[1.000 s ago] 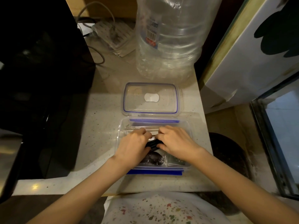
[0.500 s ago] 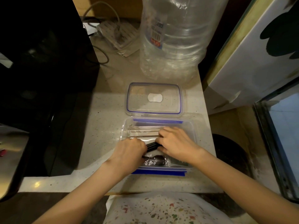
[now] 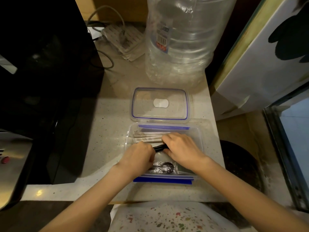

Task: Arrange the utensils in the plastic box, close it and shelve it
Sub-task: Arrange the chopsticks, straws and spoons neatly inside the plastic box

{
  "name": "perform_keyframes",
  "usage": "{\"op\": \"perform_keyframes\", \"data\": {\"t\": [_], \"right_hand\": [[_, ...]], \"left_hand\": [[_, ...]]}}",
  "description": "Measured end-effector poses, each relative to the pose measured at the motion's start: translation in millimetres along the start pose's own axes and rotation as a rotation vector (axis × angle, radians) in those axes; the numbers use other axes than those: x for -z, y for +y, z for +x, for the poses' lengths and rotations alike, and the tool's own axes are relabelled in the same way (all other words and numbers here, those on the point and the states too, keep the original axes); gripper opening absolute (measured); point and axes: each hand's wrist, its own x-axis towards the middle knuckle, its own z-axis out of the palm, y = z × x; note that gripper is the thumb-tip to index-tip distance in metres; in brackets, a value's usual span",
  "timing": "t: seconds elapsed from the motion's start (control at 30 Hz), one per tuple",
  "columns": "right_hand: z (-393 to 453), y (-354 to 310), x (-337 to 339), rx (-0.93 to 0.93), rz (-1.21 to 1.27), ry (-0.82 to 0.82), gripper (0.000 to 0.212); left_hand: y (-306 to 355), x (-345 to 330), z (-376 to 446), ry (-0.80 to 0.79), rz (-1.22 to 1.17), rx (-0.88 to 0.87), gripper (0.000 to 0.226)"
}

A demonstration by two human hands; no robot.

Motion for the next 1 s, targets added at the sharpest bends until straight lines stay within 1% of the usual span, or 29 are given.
{"op": "perform_keyframes", "data": {"t": [0.13,0.3,0.4,0.5,0.57,0.6,0.67,0.7,0.73,0.8,0.87,0.9,0.93,1.0], "right_hand": [[-2,1,2,0.002,-0.017,-0.009,0.019],[-5,3,3,0.03,-0.006,-0.023,0.02],[-9,7,11,0.022,0.095,0.003,0.016],[-12,16,29,-0.052,0.265,0.112,0.011],[-11,26,43,-0.137,0.383,0.206,0.01],[-9,32,49,-0.178,0.41,0.279,0.01],[-5,46,56,-0.268,0.392,0.418,0.011],[-4,51,60,-0.32,0.365,0.435,0.014],[-3,57,62,-0.367,0.335,0.397,0.019],[-4,65,64,-0.411,0.29,0.19,0.029],[-6,67,62,-0.396,0.315,-0.016,0.033],[-8,66,59,-0.383,0.338,-0.067,0.032],[-9,65,56,-0.37,0.346,-0.076,0.032],[-8,65,51,-0.355,0.334,-0.029,0.029]], "left_hand": [[0,5,3,0.115,0.045,0.054,0.015],[5,3,8,0.088,0.104,0.079,0.015],[4,3,9,0.08,0.1,0.076,0.015],[2,7,7,0.088,0.06,0.058,0.015],[-1,12,5,0.153,-0.008,0.026,0.013],[-3,15,5,0.217,-0.062,-0.004,0.011],[-7,22,5,0.388,-0.177,-0.094,0.008],[-10,27,7,0.463,-0.201,-0.125,0.01],[-14,30,9,0.532,-0.195,-0.133,0.014],[-22,33,15,0.612,-0.187,-0.077,0.026],[-31,31,20,0.584,-0.255,0.033,0.035],[-35,28,22,0.553,-0.286,0.077,0.037],[-38,25,24,0.525,-0.297,0.105,0.035],[-40,19,24,0.523,-0.325,0.115,0.031]]}}
